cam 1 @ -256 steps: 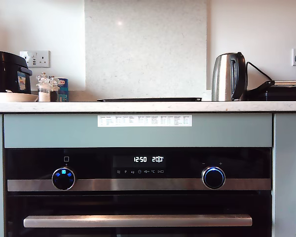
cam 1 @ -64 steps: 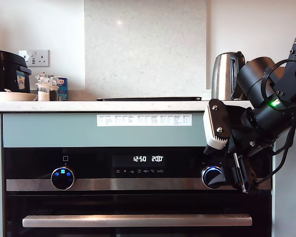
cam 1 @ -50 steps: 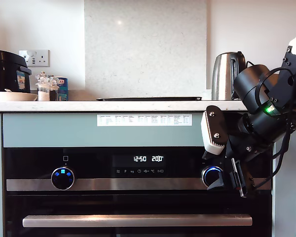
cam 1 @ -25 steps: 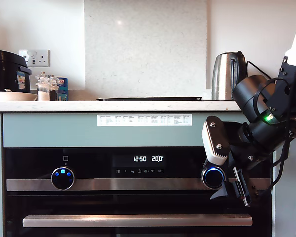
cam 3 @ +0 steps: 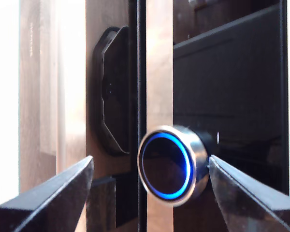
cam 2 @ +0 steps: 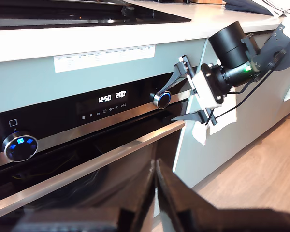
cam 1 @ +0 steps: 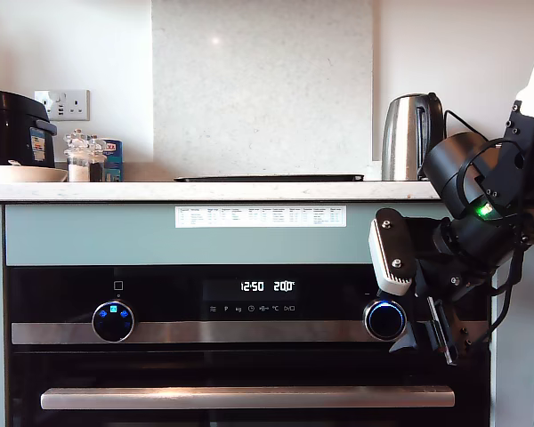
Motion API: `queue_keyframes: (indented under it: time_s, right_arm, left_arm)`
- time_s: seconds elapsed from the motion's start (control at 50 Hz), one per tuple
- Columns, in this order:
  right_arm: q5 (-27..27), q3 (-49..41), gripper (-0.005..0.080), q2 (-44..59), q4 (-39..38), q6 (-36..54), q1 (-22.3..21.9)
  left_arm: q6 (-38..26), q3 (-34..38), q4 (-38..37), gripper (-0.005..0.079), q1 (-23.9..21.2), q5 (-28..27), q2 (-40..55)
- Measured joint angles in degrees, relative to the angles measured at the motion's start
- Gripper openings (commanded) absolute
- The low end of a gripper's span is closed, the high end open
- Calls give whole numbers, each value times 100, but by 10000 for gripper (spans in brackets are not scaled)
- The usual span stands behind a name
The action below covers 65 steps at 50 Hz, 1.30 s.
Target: Switch the oven temperature to 220 degrees by turning the right rotary switch until the correct number is selected
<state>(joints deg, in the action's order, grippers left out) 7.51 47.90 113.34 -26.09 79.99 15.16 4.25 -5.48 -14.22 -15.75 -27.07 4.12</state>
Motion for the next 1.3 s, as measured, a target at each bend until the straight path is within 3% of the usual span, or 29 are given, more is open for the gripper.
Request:
queue_keyframes:
  time_s: [1.3]
  right_arm:
    - [-199,59,693,-72,387,107,-17]
  left_arm:
    - [2,0,2,-22,0,55,0]
